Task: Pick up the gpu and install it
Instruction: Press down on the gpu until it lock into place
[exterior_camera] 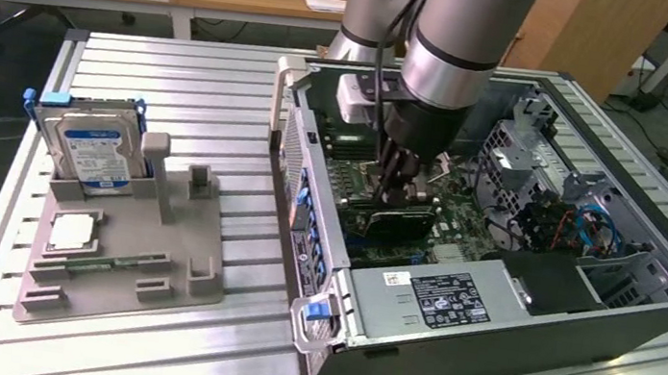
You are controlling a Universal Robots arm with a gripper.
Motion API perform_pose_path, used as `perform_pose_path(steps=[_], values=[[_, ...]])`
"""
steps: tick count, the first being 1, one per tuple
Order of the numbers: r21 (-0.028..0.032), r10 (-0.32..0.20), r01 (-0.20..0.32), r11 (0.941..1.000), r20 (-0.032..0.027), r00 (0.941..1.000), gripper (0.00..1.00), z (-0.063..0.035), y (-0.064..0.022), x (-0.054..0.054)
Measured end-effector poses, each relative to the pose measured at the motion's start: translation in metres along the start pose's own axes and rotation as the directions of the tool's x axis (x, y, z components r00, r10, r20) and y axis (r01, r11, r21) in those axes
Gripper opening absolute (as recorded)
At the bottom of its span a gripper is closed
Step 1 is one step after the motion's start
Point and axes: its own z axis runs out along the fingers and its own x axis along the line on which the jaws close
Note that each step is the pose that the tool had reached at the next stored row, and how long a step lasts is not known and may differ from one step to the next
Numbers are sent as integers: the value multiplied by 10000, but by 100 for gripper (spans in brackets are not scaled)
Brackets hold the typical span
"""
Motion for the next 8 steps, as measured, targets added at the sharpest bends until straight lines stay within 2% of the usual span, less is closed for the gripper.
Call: perform_pose_path(steps=[2,3,5,8], values=[[-331,10,-11,9995,-36,10000,10,0,0,0],[-456,14,-17,9990,-57,10000,10,0,-1,0],[-626,19,-25,9980,-92,10000,10,0,-2,0],[-910,27,-37,9958,-112,9999,10,-3,-5,-1]])
